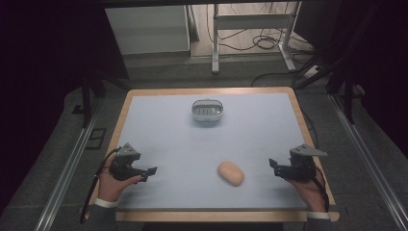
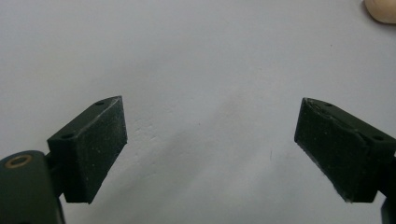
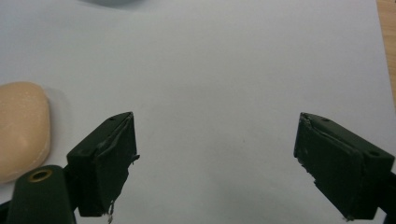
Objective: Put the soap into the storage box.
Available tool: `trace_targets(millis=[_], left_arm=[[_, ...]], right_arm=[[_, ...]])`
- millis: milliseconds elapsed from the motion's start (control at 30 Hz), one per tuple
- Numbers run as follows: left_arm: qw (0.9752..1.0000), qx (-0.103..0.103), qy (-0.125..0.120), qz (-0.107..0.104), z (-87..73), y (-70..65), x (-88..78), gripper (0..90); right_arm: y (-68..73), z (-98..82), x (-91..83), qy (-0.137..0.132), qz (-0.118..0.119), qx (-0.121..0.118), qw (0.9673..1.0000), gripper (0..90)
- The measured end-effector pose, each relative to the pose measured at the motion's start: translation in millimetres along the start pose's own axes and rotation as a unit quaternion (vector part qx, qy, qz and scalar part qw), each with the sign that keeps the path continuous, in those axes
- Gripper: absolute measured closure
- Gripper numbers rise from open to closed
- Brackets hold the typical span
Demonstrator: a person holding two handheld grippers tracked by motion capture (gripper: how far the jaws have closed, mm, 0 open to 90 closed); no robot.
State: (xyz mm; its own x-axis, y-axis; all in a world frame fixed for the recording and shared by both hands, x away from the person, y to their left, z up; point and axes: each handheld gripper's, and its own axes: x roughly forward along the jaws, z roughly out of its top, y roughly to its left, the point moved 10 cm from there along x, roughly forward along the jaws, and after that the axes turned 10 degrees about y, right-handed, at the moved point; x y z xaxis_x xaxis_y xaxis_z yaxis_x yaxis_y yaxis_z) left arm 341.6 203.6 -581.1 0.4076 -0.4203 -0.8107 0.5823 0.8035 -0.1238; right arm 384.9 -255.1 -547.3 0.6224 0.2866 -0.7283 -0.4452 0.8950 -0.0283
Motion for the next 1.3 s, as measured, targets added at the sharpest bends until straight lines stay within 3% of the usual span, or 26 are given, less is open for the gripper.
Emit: trace_targets(millis=[233, 367, 500, 667, 933, 1300], left_arm=[[1.0000, 0.001, 0.000, -0.002, 0.0, -0.7, -0.4, 9.6], [1.0000, 0.000, -0.004, -0.003, 0.4, -0.2, -2.4, 9.6], [1.0000, 0.000, -0.004, -0.004, 0.1, -0.1, -2.6, 9.6], [1.0000, -0.001, -0.004, -0.004, 0.3, -0.2, -2.4, 9.6], [1.0000, 0.000, -0.002, -0.004, 0.0, -0.8, -1.6, 9.6], [1.0000, 0.001, 0.000, -0.004, -0.6, -1.0, -1.8, 9.5]], right_arm=[[9.0, 15.1, -7.7, -0.008, 0.001, -0.013, 0.9999, 15.1], [22.5, 21.3, -8.7, 0.008, 0.017, -0.035, 0.9992, 17.7], [31.1, 28.4, -10.2, 0.022, 0.018, -0.058, 0.9979, 18.0], [34.8, 34.6, -12.7, 0.025, 0.022, -0.065, 0.9973, 18.6], [53.9, 38.3, -7.3, 0.051, 0.048, -0.102, 0.9923, 20.3], [79.2, 44.1, 2.3, 0.066, 0.068, -0.128, 0.9873, 19.9]])
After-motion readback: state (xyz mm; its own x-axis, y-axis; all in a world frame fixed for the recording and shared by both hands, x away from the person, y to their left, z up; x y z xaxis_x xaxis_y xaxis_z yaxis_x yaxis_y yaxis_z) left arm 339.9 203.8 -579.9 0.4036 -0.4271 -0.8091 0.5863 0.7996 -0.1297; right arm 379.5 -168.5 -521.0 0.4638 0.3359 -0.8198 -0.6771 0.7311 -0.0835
